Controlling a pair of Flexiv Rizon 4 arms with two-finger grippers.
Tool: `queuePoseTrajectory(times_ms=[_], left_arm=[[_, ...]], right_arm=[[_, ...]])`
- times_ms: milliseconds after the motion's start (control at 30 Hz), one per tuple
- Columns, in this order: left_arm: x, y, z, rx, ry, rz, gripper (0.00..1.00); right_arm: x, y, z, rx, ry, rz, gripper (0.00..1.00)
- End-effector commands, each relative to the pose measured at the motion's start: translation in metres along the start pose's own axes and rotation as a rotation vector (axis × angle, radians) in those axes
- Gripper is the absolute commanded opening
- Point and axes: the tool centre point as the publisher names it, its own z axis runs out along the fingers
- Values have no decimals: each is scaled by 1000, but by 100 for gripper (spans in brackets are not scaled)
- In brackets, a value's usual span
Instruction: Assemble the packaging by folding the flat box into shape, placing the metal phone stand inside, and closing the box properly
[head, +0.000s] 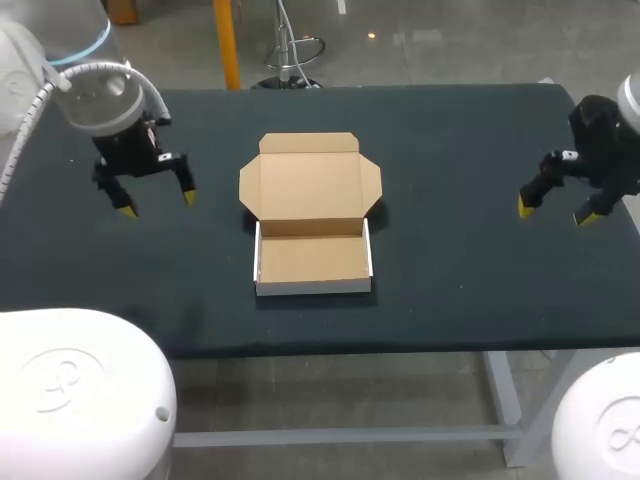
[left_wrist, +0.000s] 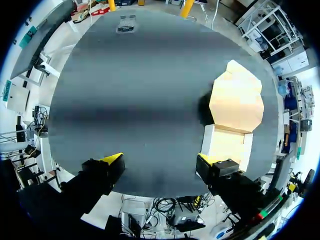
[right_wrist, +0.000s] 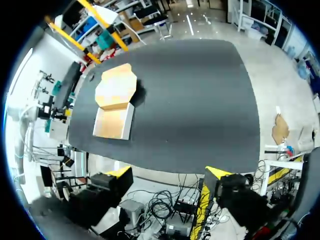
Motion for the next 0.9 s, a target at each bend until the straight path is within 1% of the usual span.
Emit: queuePoseTrajectory(times_ms=[33,567,700,900], left_arm=[[-4,-18,15,-22,-5,-6,100],[-31,-48,48,-43,-27,19,100],[-36,-57,57,-48,-47,15,100],[-45,-73,71,-67,-56,2,100]], right_arm=[[0,0,-3,4,0,0,100],[0,0,-3,4,0,0,100],[0,0,-3,4,0,0,100],[0,0,-3,4,0,0,100]])
